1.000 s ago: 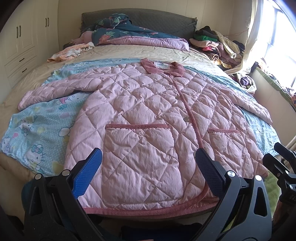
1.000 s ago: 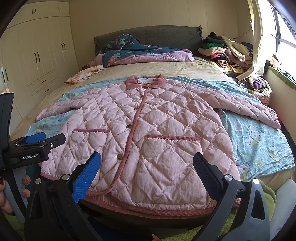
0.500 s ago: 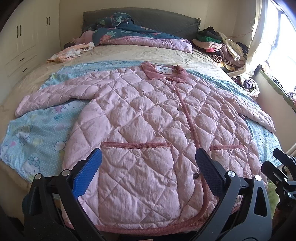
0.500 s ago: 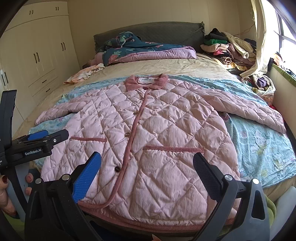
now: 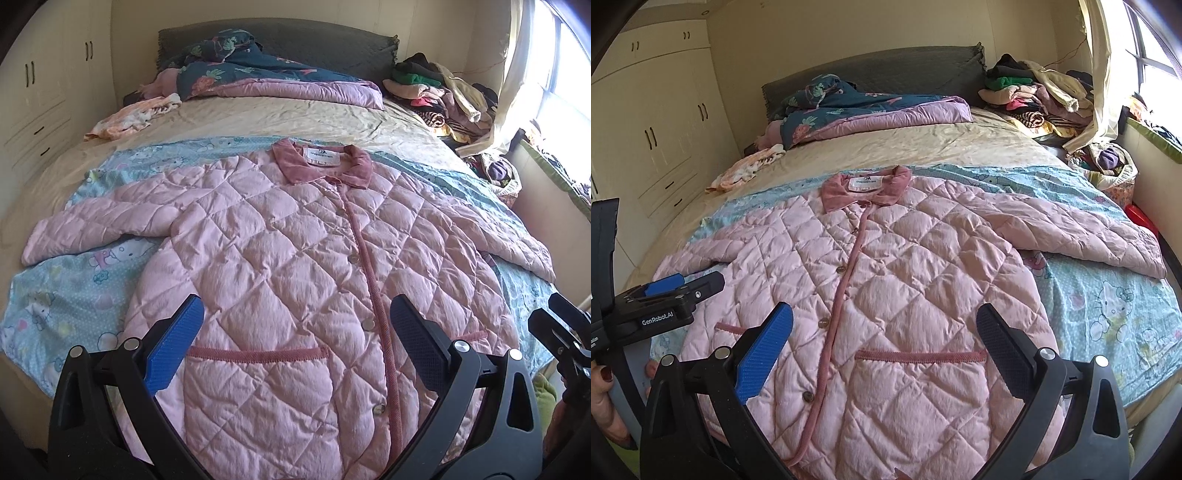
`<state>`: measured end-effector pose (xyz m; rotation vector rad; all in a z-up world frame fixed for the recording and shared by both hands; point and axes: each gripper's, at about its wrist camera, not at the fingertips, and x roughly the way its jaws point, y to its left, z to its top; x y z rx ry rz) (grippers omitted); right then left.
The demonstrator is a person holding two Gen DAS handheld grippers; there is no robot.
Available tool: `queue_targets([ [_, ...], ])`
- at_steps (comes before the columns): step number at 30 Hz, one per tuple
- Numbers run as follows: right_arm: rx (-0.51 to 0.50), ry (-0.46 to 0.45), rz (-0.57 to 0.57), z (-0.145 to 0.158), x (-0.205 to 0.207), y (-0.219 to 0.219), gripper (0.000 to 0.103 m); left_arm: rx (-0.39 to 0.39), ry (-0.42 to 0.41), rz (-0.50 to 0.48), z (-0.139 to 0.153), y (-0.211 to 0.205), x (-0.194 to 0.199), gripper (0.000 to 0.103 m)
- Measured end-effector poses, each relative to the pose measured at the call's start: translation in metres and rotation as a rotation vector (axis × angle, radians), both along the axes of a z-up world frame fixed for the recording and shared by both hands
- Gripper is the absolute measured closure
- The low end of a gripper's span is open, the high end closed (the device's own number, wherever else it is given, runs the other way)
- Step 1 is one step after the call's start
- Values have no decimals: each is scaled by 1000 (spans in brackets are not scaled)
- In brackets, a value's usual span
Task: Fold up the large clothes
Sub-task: 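Move the right gripper to the jacket sleeve cuff and grasp it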
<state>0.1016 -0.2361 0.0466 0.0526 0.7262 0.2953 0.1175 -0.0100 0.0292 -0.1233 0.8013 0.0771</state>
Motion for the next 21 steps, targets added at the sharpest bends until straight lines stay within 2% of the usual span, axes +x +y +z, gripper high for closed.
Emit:
queue_targets([
  [11,23,19,-80,5,52,-25,4,16,22,-33,1,-22,55,8],
  [21,67,46,-209,-2,105,-73,4,-7,55,-46,-9,-28,114,8],
])
